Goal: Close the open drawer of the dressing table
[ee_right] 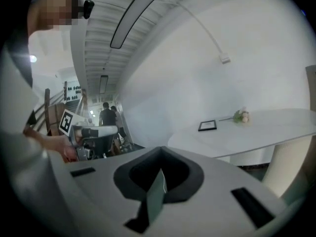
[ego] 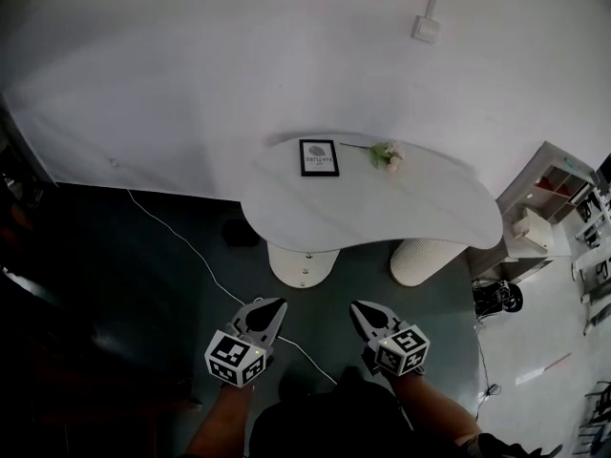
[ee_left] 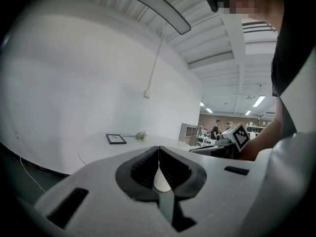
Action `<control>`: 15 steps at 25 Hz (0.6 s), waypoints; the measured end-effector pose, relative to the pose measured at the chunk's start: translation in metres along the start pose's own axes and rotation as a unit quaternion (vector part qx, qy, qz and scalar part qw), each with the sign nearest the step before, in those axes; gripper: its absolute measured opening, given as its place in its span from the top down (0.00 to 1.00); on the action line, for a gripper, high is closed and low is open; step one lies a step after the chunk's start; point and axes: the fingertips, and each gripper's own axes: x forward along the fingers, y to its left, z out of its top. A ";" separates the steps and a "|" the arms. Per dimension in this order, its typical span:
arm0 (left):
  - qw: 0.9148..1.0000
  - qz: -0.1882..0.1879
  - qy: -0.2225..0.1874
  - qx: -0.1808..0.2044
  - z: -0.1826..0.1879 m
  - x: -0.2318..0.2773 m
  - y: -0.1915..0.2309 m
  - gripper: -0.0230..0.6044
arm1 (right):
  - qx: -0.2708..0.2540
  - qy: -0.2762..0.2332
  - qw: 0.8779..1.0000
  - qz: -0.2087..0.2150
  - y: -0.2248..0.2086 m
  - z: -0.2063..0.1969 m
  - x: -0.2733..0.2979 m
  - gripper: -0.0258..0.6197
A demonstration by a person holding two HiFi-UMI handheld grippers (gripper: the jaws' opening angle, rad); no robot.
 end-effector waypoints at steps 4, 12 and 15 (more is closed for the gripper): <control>0.999 -0.009 -0.024 0.019 0.022 0.008 -0.032 0.93 | 0.003 -0.033 0.999 0.004 -0.011 0.028 -0.026 0.96; 0.998 0.003 -0.059 0.036 0.065 0.068 -0.087 0.86 | -0.029 -0.096 0.995 0.008 -0.055 0.101 -0.087 0.96; 0.997 0.008 -0.061 0.041 0.072 0.089 -0.101 0.76 | -0.028 -0.096 0.995 0.025 -0.064 0.112 -0.104 0.96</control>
